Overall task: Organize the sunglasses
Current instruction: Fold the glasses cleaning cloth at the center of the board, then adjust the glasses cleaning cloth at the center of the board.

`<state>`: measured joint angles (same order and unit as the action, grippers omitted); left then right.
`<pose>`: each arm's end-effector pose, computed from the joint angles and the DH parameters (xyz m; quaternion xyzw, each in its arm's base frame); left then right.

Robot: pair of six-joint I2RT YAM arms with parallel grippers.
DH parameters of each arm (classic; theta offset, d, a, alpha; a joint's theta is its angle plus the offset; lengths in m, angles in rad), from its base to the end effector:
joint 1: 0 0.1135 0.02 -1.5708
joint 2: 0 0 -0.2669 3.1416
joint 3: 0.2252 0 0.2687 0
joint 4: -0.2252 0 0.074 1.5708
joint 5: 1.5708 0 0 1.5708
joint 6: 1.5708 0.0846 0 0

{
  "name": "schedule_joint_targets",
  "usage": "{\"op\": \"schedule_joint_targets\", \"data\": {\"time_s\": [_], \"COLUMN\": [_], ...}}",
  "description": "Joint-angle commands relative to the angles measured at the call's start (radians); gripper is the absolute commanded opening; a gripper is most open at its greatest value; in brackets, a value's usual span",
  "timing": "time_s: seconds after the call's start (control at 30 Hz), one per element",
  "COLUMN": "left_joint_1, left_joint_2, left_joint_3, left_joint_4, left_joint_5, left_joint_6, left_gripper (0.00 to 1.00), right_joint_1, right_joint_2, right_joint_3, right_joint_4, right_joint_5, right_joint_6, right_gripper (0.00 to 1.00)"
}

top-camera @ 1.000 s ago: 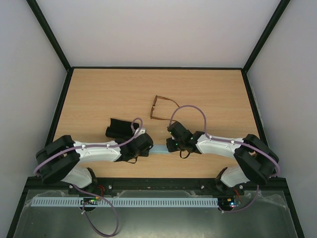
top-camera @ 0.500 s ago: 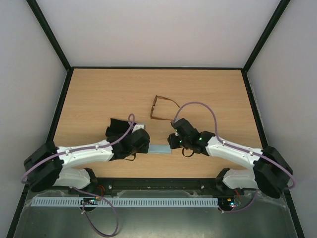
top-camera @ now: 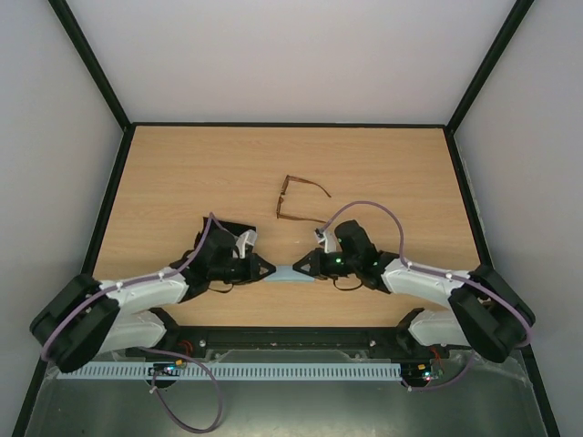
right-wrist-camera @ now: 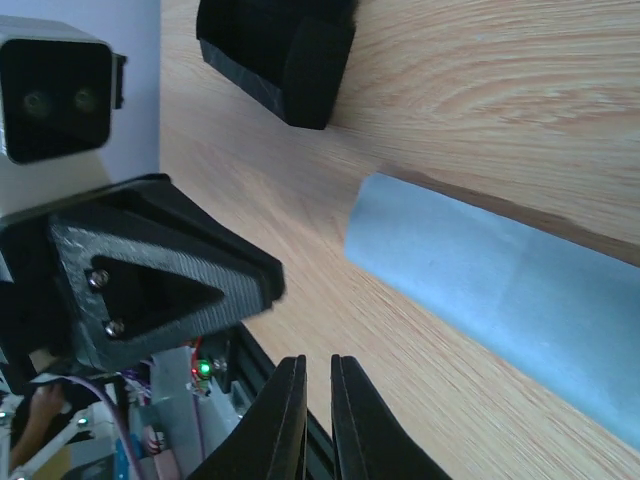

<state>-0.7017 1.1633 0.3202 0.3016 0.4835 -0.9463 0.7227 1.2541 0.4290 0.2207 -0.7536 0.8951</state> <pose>0.1738 -0.1984 0.1261 0.0139 0.8532 -0.4923 0.1717 0.1645 0.2222 0.1383 -0.0994 0.8351 0.5375 0.0625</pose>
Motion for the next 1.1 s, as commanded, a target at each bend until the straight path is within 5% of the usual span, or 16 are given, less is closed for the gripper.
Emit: {"op": "schedule_joint_targets", "data": {"time_s": [0.0, 0.27, 1.07], "left_joint_1": [-0.011, -0.052, -0.070], "left_joint_2": [0.095, 0.186, 0.373], "left_joint_3": [-0.005, 0.028, 0.018], "left_joint_4": [0.229, 0.142, 0.238], "left_joint_5": [0.138, 0.036, -0.065], "left_joint_6": [-0.066, -0.057, -0.075], "left_gripper": [0.08, 0.06, 0.02], "right_joint_1": [-0.003, 0.000, 0.001], "right_joint_2": [0.056, 0.149, 0.348], "right_joint_3": [-0.009, -0.030, -0.011], "right_joint_4": [0.159, 0.194, 0.307], "right_joint_5": [-0.063, -0.038, -0.062], "right_joint_6": [0.069, 0.057, 0.045], "right_gripper": [0.09, 0.08, 0.04]}}
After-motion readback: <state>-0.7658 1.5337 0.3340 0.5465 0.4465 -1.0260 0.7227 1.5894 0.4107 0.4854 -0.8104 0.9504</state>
